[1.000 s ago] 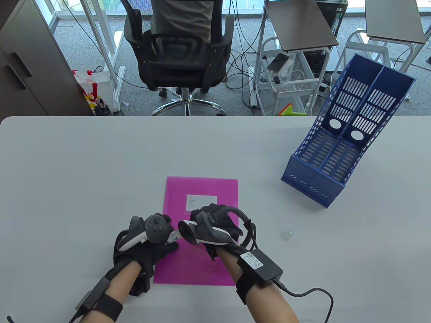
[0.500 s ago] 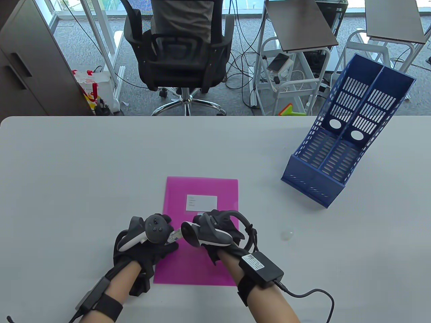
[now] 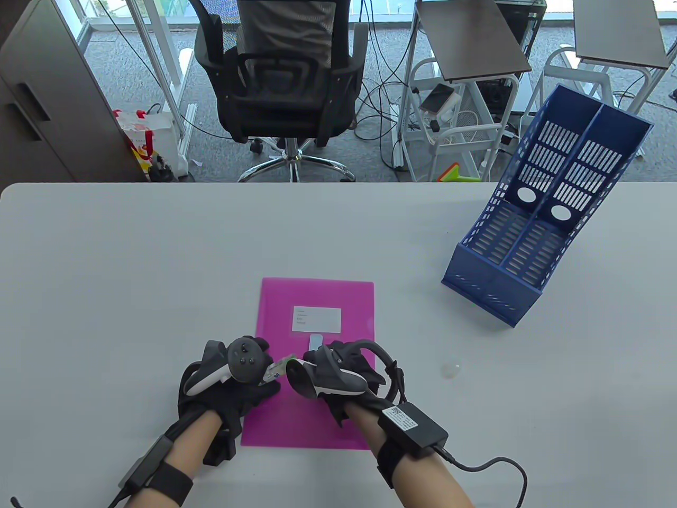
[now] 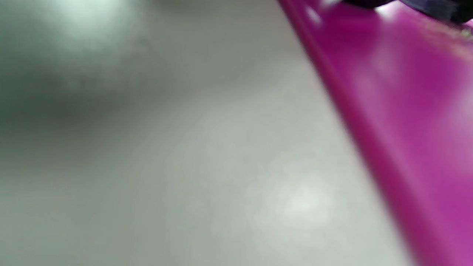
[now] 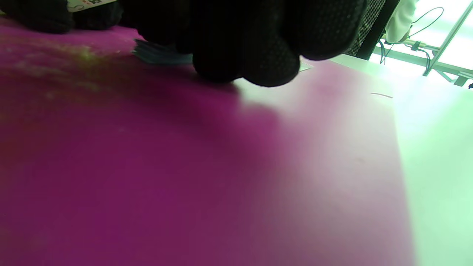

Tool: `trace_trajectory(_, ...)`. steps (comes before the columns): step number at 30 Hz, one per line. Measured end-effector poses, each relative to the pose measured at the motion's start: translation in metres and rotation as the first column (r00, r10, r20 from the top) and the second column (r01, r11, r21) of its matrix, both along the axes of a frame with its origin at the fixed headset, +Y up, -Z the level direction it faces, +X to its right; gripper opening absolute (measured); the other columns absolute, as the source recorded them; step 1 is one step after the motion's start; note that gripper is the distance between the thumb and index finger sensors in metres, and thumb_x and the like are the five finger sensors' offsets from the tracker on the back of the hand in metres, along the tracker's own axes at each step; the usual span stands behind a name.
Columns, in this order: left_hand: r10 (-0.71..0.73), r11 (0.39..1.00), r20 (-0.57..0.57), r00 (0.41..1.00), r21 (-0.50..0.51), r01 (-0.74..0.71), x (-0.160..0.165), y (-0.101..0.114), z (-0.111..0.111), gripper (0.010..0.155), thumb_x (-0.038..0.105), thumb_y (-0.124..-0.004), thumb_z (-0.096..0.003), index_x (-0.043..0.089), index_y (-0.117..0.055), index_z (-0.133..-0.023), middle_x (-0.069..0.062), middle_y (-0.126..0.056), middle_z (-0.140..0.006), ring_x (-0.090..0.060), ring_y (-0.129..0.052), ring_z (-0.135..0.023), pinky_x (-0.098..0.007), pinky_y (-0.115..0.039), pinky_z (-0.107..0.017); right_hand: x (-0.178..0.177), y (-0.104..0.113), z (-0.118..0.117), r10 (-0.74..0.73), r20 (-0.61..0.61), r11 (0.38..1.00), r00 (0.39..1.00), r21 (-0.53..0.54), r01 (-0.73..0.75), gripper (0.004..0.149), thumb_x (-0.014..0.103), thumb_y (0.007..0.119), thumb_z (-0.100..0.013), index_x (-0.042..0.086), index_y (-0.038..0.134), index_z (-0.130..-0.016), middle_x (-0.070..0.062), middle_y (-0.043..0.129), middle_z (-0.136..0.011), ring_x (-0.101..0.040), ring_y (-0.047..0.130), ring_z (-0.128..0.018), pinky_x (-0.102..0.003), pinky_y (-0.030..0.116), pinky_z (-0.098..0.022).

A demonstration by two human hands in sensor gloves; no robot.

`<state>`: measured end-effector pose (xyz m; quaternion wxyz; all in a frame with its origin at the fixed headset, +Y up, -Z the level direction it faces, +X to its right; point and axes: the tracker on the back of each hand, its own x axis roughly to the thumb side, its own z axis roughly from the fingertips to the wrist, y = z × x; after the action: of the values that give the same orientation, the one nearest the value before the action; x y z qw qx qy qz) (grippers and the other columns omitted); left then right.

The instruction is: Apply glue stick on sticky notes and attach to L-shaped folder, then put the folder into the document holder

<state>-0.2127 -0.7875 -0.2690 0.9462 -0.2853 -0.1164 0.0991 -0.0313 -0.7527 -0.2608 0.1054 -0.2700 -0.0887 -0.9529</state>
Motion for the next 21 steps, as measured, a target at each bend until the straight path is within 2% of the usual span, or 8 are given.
trace_trajectory(4,0.000,1.000,0.000,1.000,0.000,0.000,0.000,0.000,0.000,0.054,0.051,-0.063,-0.0519,0.032,-0.036,-0.094,0.012,-0.009,-0.111,-0.019,-0.010,-0.111,-0.049,-0.011,-0.081,0.004,0.003,0.004,-0.011,-0.011,0.992,1.000,-0.125,0.010,0.049,0.038,0.068,-0.059,0.014,0.063,-0.101,-0.016,0.080,-0.089,-0.033,0.083,-0.075,-0.056,0.067,-0.064)
trace_trajectory(7,-0.001,1.000,0.000,1.000,0.001,0.001,0.000,0.000,0.000,0.054,0.051,-0.063,-0.0519,0.032,-0.036,-0.094,0.012,-0.009,-0.111,-0.019,-0.010,-0.111,-0.049,-0.011,-0.081,0.012,0.011,0.001,-0.090,0.086,0.969,0.992,-0.223,0.107,0.049,0.036,0.063,-0.061,0.012,0.063,-0.104,-0.020,0.077,-0.096,-0.038,0.081,-0.080,-0.057,0.066,-0.065)
trace_trajectory(9,-0.001,1.000,0.000,1.000,0.001,0.001,0.000,0.000,0.000,0.054,0.051,-0.063,-0.0519,0.032,-0.036,-0.094,0.012,-0.009,-0.111,-0.019,-0.010,-0.111,-0.049,-0.011,-0.081,0.017,0.011,-0.002,-0.175,0.174,0.964,0.969,-0.168,0.204,0.049,0.033,0.063,-0.061,0.010,0.062,-0.104,-0.020,0.078,-0.095,-0.037,0.084,-0.078,-0.056,0.069,-0.062)
trace_trajectory(11,-0.001,1.000,-0.001,1.000,0.001,0.001,0.000,0.000,0.000,0.054,0.051,-0.063,-0.0519,0.032,-0.036,-0.094,0.012,-0.009,-0.111,-0.019,-0.010,-0.111,-0.049,-0.011,-0.081,0.018,0.008,-0.007,-0.198,0.221,0.958,0.955,-0.162,0.236,0.050,0.033,0.064,-0.061,0.010,0.060,-0.105,-0.020,0.080,-0.093,-0.036,0.085,-0.074,-0.054,0.071,-0.060)
trace_trajectory(15,0.001,1.000,-0.002,1.000,0.001,-0.001,0.000,0.000,0.000,0.054,0.051,-0.063,-0.0519,0.032,-0.036,-0.094,0.012,-0.009,-0.111,-0.019,-0.010,-0.111,-0.049,-0.011,-0.081,0.014,0.003,-0.016,-0.147,0.269,0.960,0.952,-0.194,0.204,0.059,0.036,0.066,-0.061,0.015,0.047,-0.112,-0.016,0.079,-0.090,-0.033,0.085,-0.070,-0.053,0.071,-0.059)
trace_trajectory(21,0.005,1.000,-0.003,1.000,-0.001,-0.005,0.000,0.000,0.000,0.054,0.051,-0.063,-0.0519,0.032,-0.036,-0.094,0.012,-0.009,-0.111,-0.019,-0.010,-0.111,-0.049,-0.011,-0.081,0.010,-0.001,-0.029,-0.102,0.306,0.953,0.947,-0.244,0.181,0.054,0.035,0.067,-0.061,0.019,0.050,-0.110,-0.012,0.078,-0.085,-0.031,0.084,-0.066,-0.053,0.071,-0.058)
